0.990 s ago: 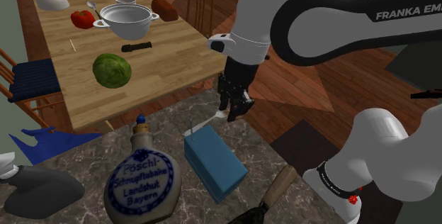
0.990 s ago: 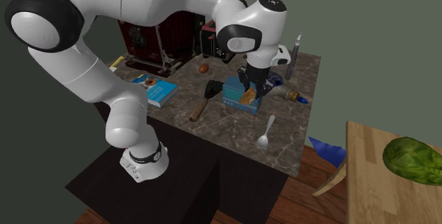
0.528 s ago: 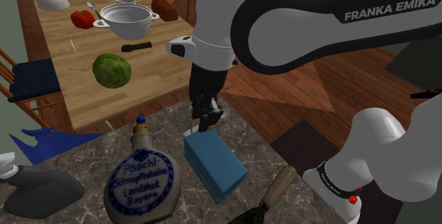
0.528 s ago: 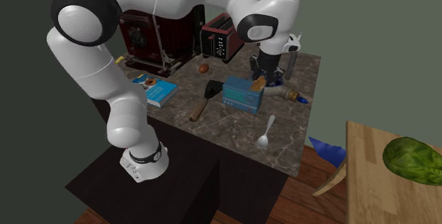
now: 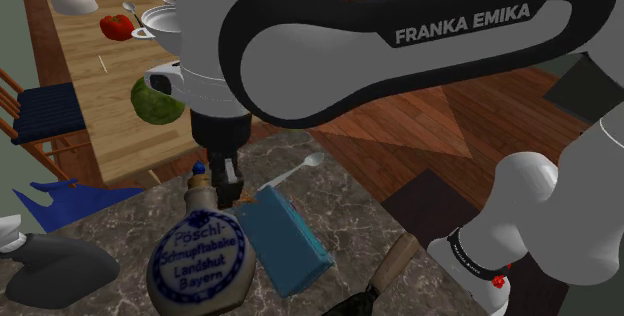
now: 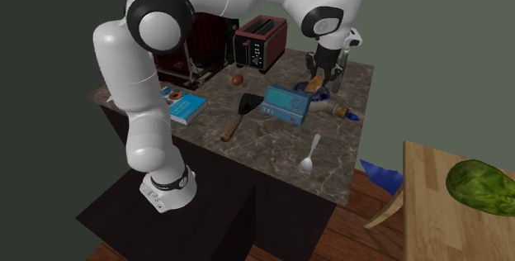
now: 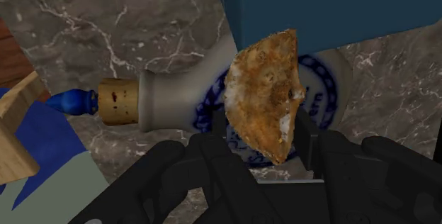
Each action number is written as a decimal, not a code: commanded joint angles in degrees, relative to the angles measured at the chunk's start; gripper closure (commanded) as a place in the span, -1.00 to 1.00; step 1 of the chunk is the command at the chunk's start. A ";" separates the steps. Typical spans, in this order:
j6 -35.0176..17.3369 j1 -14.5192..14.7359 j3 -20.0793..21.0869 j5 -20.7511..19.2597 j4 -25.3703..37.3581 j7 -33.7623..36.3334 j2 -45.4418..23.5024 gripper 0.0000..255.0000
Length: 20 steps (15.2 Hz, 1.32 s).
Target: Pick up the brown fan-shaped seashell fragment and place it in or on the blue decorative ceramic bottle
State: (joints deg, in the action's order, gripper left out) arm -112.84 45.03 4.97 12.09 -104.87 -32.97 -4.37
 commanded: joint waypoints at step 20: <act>-7.24 2.67 1.51 -1.45 7.32 3.22 -13.84 1.00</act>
State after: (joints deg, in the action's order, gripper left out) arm -119.73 47.70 6.48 10.62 -97.16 -29.67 -18.12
